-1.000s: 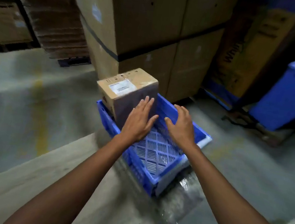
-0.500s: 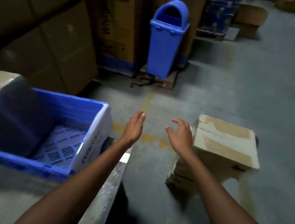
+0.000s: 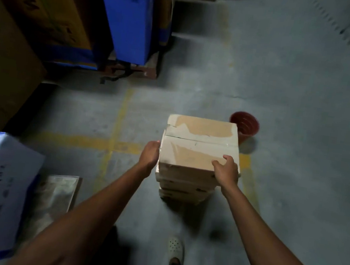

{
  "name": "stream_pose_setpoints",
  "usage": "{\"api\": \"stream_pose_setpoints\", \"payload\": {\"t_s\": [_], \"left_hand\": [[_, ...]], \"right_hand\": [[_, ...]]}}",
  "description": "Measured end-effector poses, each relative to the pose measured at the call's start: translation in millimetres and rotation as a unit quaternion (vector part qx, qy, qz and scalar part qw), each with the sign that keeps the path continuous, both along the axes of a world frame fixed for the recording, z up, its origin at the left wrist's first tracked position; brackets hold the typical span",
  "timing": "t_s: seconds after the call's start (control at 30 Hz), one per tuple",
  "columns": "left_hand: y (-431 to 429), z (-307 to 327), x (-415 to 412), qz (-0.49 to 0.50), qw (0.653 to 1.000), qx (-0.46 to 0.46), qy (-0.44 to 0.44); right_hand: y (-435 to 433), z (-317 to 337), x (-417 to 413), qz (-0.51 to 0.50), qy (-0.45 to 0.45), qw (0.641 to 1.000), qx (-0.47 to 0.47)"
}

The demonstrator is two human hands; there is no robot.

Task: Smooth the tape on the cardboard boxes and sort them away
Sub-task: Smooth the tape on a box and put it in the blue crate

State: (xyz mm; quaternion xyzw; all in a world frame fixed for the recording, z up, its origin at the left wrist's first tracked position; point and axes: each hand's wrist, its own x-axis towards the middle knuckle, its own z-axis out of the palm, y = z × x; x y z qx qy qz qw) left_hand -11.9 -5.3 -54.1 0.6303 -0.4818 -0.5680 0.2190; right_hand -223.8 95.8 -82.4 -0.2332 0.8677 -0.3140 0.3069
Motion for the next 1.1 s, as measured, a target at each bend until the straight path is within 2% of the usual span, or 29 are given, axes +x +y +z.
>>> {"api": "stream_pose_setpoints", "payload": {"t_s": [0.17,0.23,0.33,0.47,0.7,0.87,1.1], "left_hand": [[-3.9,-39.4,-23.6,-0.041,0.997,0.059,-0.019],[2.9,-27.8,-33.1,-0.062,0.996,0.056,-0.030],[-1.5,-24.8,-33.5,-0.041,0.998,0.036,-0.032],[-10.5,-11.2,-21.1,0.003,1.000,-0.002,0.012],[-4.0,46.9,47.2,0.151,0.981,-0.120,0.004],[34.3,97.7,117.9,0.231,0.945,-0.216,-0.080],[125.9,172.1,219.7,0.323,0.888,-0.311,-0.100]], "right_hand": [[-2.7,-36.6,-45.9,-0.067,-0.040,0.991,0.111],[-4.7,-42.9,-55.7,-0.073,-0.053,0.990,0.109],[-10.5,-36.0,-57.9,-0.083,-0.047,0.992,0.082],[-30.2,-5.7,-45.5,-0.085,-0.009,0.996,0.029],[-61.1,58.8,15.3,-0.017,0.047,0.992,-0.115],[-50.9,117.1,88.7,0.072,0.114,0.968,-0.212],[-2.3,185.5,195.0,0.140,0.104,0.930,-0.324]]}}
